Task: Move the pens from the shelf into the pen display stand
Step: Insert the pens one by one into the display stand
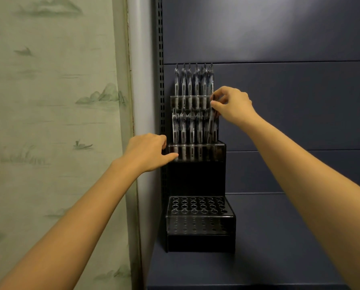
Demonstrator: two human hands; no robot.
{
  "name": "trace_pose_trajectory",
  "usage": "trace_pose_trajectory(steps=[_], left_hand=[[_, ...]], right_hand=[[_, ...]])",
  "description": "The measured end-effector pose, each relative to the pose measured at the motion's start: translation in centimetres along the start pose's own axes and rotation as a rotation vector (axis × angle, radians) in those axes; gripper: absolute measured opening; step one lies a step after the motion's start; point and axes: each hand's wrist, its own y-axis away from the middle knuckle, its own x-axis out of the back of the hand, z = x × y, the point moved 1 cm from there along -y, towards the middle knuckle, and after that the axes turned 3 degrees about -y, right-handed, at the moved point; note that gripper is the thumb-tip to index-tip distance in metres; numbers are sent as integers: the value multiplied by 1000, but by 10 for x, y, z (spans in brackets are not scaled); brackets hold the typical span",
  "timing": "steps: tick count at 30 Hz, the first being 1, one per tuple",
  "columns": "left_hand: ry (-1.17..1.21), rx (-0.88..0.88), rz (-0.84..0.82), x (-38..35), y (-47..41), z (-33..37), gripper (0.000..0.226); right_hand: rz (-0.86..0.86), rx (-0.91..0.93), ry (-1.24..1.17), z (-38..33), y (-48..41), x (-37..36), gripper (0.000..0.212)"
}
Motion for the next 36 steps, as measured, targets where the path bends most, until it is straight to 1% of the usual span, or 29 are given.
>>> trace_pose_trajectory(steps=[2,7,13,36], left_hand=[[-10,-1,-12,-2,1,-1,51],[-23,2,-32,-4,3,-3,54],[-28,3,-11,-3,7,-4,54],[-8,0,-7,-3,17,-7,50]], right_hand=[[-32,-15,26,4,1,-5,25],[-25,-18,38,5,3,-9,24],[-44,-18,22,0,2,-8,19],[-96,-39,43,-8,3,-1,19]])
